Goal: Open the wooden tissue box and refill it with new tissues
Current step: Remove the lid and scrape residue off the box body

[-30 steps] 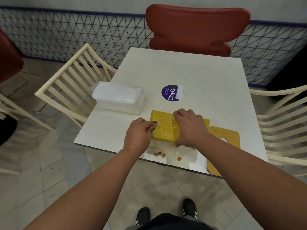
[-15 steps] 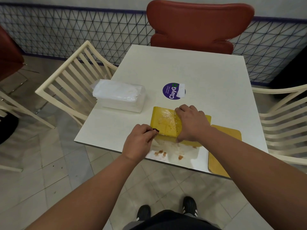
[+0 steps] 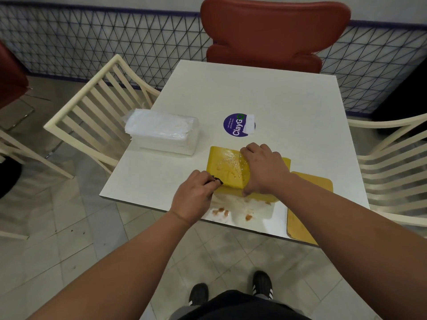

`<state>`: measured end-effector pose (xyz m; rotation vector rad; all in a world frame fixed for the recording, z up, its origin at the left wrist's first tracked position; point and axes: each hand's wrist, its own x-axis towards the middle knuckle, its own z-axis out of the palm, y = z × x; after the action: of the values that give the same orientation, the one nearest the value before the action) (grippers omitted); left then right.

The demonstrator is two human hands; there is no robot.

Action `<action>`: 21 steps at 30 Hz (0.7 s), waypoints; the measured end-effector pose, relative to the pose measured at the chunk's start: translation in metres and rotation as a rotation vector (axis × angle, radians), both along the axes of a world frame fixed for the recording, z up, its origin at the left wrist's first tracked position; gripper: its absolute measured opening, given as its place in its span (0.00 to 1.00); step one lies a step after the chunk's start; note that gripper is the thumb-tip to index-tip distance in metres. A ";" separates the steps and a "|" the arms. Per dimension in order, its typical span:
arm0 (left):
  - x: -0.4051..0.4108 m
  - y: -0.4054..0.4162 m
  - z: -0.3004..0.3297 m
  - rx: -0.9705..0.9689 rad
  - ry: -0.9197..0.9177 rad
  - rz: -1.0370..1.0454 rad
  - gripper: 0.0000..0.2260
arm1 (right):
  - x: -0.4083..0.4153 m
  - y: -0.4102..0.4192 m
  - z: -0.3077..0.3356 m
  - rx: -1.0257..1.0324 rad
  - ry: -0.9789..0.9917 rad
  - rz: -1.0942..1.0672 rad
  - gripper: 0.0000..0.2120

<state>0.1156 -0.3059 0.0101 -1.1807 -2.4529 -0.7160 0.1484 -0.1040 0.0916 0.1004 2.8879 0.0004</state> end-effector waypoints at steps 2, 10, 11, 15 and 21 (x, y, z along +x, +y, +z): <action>0.006 0.012 0.000 -0.013 0.001 -0.044 0.08 | 0.000 -0.001 -0.001 0.005 0.004 0.002 0.54; -0.004 -0.003 0.005 -0.012 -0.030 -0.062 0.11 | 0.002 0.001 -0.001 0.006 0.001 0.009 0.54; -0.005 -0.006 0.005 -0.002 -0.028 -0.042 0.11 | 0.002 0.001 0.000 0.008 0.004 0.010 0.54; 0.006 0.013 0.005 -0.018 -0.019 -0.036 0.10 | 0.002 -0.001 -0.001 0.020 0.007 0.010 0.54; 0.012 0.031 0.014 -0.102 -0.029 -0.104 0.08 | 0.003 -0.001 -0.002 0.025 0.025 0.010 0.52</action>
<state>0.1281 -0.2750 0.0241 -1.3541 -2.4930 -0.6472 0.1514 -0.1050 0.0895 0.0907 2.9136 0.0374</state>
